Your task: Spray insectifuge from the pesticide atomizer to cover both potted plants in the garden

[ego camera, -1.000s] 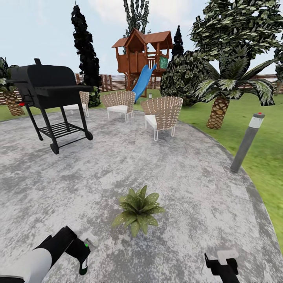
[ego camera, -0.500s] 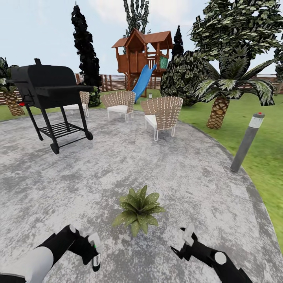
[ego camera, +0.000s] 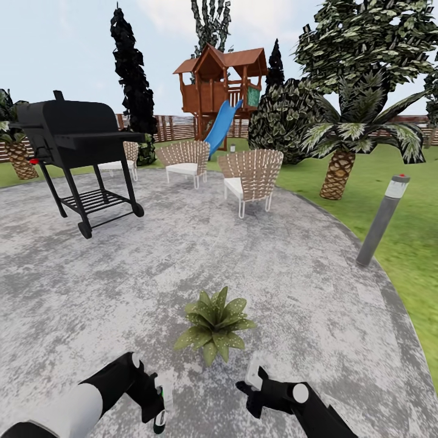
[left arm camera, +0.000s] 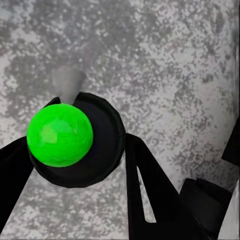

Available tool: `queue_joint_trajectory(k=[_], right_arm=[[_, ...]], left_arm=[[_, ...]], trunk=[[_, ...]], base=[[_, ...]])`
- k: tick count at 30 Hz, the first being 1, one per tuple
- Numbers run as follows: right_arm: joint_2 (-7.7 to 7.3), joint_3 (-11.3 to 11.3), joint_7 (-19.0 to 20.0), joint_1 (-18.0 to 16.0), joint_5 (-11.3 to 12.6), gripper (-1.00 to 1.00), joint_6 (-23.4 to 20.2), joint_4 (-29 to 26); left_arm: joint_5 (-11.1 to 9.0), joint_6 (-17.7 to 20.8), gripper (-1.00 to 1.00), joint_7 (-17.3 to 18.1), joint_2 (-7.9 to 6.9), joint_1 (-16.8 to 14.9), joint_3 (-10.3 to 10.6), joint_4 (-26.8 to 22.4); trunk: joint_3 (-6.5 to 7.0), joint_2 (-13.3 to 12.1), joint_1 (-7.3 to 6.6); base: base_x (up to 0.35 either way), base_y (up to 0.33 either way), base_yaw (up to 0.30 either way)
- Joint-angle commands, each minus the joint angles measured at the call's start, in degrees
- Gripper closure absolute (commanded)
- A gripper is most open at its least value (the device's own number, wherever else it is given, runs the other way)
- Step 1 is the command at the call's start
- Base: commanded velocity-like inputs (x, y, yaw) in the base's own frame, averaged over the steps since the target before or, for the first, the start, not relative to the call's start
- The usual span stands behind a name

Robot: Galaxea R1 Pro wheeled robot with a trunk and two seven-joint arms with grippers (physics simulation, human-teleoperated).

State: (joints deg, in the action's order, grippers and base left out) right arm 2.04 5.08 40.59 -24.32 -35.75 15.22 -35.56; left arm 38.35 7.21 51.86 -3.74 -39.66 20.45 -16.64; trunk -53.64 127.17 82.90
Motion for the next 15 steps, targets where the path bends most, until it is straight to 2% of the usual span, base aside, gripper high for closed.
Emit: queue_joint_trajectory(k=[1,3,5,6,8,10,15], right_arm=[[0.36,-0.08,0.03,-0.02,-0.63,1.0,0.34,-0.04],[0.91,0.74,0.47,-0.02,-0.68,1.0,0.34,-0.05],[1.31,3.08,3.94,-0.02,-0.74,1.0,0.34,-0.2],[1.39,3.64,5.11,-0.02,-0.73,1.0,0.38,-0.27],[1.46,4.06,6.0,-0.02,-0.73,1.0,0.37,-0.87],[1.53,4.25,6.45,-0.02,-0.67,1.0,0.32,-2.4],[1.64,4.32,6.6,-0.02,-0.62,1.0,0.32,-3.48]], left_arm=[[0.28,0.6,1.0,0.34,0.32,0.06,0.01,-0.16],[0.31,0.61,1.0,0.33,0.79,0.1,0.08,-0.15],[0.32,0.61,1.0,0.3,1.25,0.11,0.42,-0.15],[0.29,0.55,1.0,0.28,1.31,0.11,1.36,-0.15],[0.25,0.43,1.0,0.22,1.36,0.11,3.46,-0.15],[0.2,0.37,1.0,0.18,1.43,0.11,4.68,-0.15],[0.15,-0.91,1.0,0.17,2.44,0.11,5.11,-0.17]], trunk=[[-0.05,0.02,-0.01],[-0.05,0.02,-0.01],[-0.05,0.02,-0.01],[-0.05,0.02,-0.01],[-0.05,0.02,-0.01],[-0.05,0.02,-0.01],[-0.05,0.02,-0.01]], base=[[0.0,0.0,0.0],[0.0,0.0,0.0],[0.0,0.0,0.0],[0.0,0.0,0.0],[0.0,0.0,0.0],[0.0,0.0,0.0],[0.0,0.0,0.0]])
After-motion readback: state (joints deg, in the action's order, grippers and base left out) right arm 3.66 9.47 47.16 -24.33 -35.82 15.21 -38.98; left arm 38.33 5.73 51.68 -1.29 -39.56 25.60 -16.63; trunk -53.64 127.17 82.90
